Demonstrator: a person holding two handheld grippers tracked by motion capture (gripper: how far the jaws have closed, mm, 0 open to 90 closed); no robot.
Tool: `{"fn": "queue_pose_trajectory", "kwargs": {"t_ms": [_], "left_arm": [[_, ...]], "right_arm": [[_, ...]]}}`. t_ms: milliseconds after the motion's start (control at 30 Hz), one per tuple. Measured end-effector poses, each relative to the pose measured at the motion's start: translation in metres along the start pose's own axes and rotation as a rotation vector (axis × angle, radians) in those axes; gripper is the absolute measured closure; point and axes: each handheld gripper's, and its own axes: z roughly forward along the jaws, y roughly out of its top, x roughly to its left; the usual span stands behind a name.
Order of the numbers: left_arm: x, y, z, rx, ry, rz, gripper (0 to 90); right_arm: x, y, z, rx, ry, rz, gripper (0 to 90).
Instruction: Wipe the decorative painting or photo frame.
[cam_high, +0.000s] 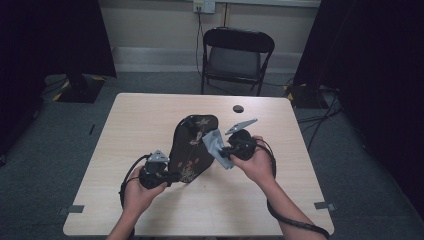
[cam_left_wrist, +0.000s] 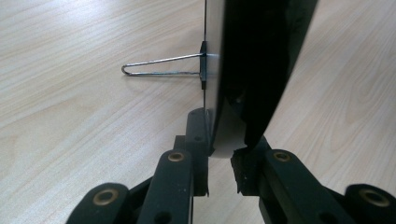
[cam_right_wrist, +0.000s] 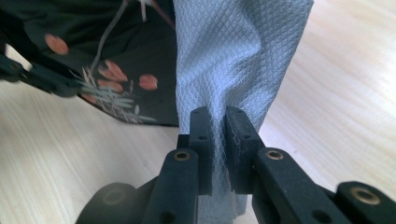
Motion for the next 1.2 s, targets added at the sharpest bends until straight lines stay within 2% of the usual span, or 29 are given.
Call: {"fn": "queue_pose_trajectory", "kwargs": {"t_ms": [200,533,800,967,1200], "left_arm": [[0.001,0.000,0.000,0.005,-0.001,0.005,78.6],[0.001,0.000,0.000,0.007,-0.003,0.009,78.6],[0.002,0.000,0.000,0.006,-0.006,-0.001,78.6],[0.003,-0.001,-0.001,0.004,-0.007,0.002,78.6],[0.003,0.000,-0.001,0.005,-0.007,0.000,78.6]], "right_arm": [[0.002,-0.012,0.019,0.048,0.005,0.007,82.7],[0.004,-0.042,0.051,0.124,0.028,0.050,82.7],[0.006,-0.057,0.064,0.158,0.035,0.057,82.7],[0.007,-0.061,0.057,0.149,0.031,0.055,82.7],[0.007,-0.046,0.019,0.094,-0.002,0.024,82.7]]}}
